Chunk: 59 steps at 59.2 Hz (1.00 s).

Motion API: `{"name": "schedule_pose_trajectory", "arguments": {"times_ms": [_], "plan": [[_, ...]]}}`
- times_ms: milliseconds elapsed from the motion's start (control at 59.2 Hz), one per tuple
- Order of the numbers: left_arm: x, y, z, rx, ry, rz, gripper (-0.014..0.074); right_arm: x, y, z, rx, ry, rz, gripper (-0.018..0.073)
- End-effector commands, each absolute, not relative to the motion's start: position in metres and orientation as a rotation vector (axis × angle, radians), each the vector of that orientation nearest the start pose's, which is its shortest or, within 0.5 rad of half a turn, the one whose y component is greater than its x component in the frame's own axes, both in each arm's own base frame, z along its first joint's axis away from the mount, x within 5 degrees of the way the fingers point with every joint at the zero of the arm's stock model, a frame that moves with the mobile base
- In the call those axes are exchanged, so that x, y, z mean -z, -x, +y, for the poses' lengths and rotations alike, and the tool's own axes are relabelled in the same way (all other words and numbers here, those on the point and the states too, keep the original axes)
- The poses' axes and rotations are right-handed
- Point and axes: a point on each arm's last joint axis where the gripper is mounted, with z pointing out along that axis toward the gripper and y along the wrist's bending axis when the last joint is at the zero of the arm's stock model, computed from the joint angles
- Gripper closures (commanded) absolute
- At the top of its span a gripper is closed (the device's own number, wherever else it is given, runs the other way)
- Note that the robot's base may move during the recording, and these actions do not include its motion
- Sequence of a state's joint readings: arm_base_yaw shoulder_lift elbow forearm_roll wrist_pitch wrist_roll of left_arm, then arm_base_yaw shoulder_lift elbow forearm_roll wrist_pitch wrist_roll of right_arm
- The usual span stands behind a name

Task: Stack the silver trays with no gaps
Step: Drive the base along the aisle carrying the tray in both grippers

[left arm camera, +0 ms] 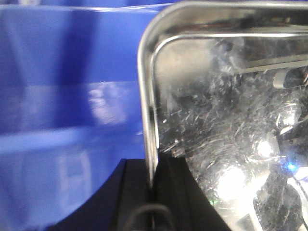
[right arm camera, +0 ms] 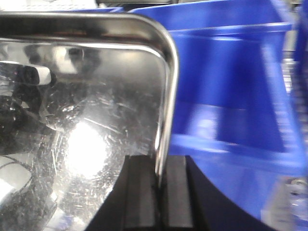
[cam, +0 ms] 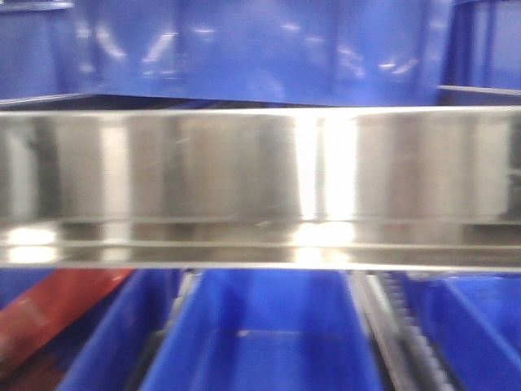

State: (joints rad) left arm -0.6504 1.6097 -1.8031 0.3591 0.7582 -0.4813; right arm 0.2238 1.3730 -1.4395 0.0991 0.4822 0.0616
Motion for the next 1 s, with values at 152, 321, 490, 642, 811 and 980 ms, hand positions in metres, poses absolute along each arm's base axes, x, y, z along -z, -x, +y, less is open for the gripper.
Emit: {"name": "schedule_pose_trajectory", "arguments": {"times_ms": [152, 321, 490, 642, 811, 980], "plan": [[-0.4692, -0.2972, -0.2034, 0.33, -0.3, 1.923, 0.0616, -0.4478, -0.3009, 0.0736, -0.285, 0.12, 1.84, 0.064], [-0.4692, -0.2972, -0.2034, 0.33, -0.3, 1.923, 0.0616, -0.4478, -0.3009, 0.0736, -0.285, 0.12, 1.84, 0.064], [-0.4692, -0.2972, -0.2034, 0.33, -0.3, 1.923, 0.0616, -0.4478, -0.3009, 0.0736, -0.285, 0.12, 1.84, 0.064], [-0.4692, -0.2972, -0.2034, 0.33, -0.3, 1.923, 0.0616, -0.4478, -0.3009, 0.0736, -0.285, 0.12, 1.84, 0.064], [-0.4692, -0.2972, -0.2034, 0.33, -0.3, 1.923, 0.0616, -0.4478, -0.3009, 0.0736, -0.285, 0.12, 1.84, 0.064], [-0.4692, -0.2972, -0.2034, 0.33, -0.3, 1.923, 0.0616, -0.4478, -0.3009, 0.0736, -0.285, 0.12, 1.84, 0.064]]}}
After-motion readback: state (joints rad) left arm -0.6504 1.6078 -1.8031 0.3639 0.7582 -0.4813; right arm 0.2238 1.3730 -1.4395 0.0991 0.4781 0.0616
